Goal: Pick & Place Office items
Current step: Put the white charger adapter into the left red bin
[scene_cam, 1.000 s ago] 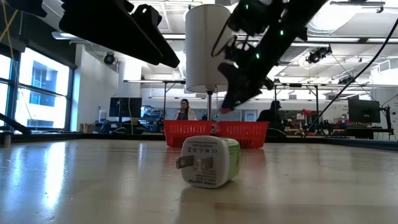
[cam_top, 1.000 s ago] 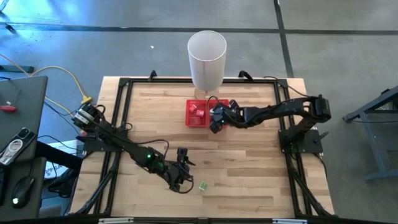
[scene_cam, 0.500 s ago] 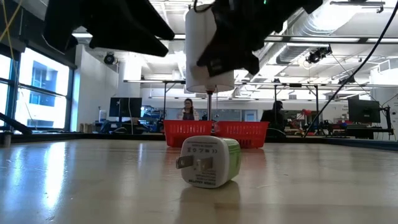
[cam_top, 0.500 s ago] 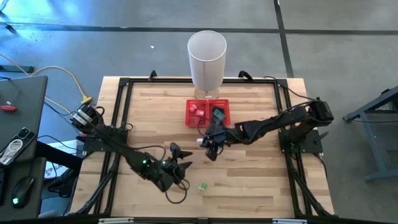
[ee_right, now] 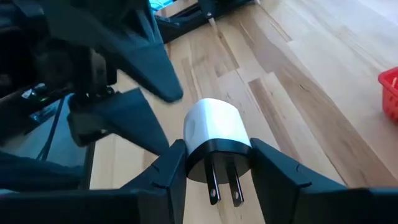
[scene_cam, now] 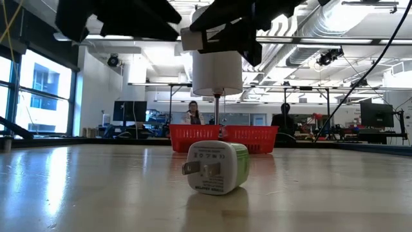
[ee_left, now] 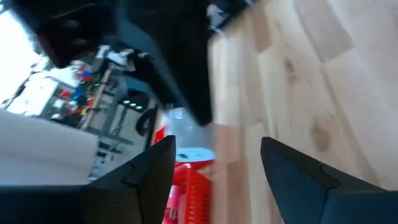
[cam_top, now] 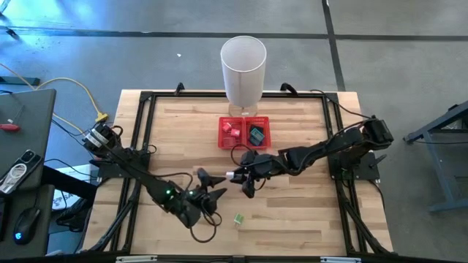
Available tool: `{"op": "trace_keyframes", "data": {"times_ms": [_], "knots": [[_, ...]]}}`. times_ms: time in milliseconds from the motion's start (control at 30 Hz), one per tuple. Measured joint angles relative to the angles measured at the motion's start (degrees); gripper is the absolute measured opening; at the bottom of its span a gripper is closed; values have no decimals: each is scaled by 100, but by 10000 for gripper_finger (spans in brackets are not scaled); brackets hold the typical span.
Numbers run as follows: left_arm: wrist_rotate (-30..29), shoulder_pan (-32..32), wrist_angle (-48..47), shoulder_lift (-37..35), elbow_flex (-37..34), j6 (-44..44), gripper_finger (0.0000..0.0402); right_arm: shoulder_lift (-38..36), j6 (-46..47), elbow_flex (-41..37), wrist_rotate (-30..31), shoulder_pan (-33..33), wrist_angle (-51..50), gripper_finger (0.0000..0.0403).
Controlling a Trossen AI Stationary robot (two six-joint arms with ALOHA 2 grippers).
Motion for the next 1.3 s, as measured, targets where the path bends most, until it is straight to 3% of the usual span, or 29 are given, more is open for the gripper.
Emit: {"op": "trace_keyframes", "data": {"times_ms": [167,633,1033,1300], "knots": [[-340,-20,273,0,0,220,227,2,122,0,-7,3,74,132],[139,446,356,2,0,239,227,2,101,0,-201,63,263,132],[613,443,572,2,0,372,226,4,81,0,-201,61,255,133],[611,443,613,2,0,375,191,6,81,0,-295,59,251,133]]}}
